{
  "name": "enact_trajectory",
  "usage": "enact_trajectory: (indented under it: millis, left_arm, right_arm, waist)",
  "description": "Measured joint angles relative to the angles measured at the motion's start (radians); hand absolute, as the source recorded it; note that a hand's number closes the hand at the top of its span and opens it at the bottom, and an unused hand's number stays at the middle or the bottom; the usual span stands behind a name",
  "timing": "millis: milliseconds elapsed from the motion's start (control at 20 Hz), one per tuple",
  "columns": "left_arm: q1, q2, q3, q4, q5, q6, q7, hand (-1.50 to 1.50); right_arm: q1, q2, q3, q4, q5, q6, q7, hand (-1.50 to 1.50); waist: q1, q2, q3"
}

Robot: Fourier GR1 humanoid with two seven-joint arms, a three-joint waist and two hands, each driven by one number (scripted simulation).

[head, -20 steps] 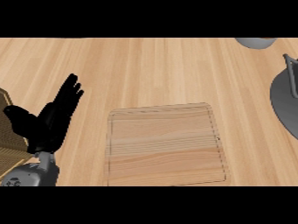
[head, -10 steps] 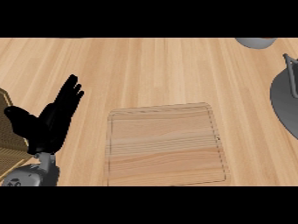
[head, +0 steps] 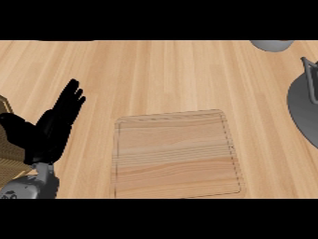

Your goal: Pick the bell pepper from the cutting board and place it in the pot

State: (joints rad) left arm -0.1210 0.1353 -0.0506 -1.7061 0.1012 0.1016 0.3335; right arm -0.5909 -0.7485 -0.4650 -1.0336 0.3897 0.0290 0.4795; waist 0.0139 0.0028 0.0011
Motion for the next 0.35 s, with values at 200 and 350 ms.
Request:
enact_trajectory:
  millis: [200,350]
  left_arm:
    - [0.008,-0.001,0.004,-0.002,0.003,-0.003,0.000,0.00]
    - [0.018,-0.001,0.004,-0.015,0.003,-0.005,0.004,0.00]
  right_arm:
    - [-0.020,0.010,-0.072,-0.003,-0.018,-0.132,-0.077,-1.50]
    - [-0.023,0.001,-0.127,0.013,-0.034,-0.208,-0.128,-1.50]
  waist:
    - [-0.005,-0.001,0.000]
    - [-0.006,-0.001,0.000]
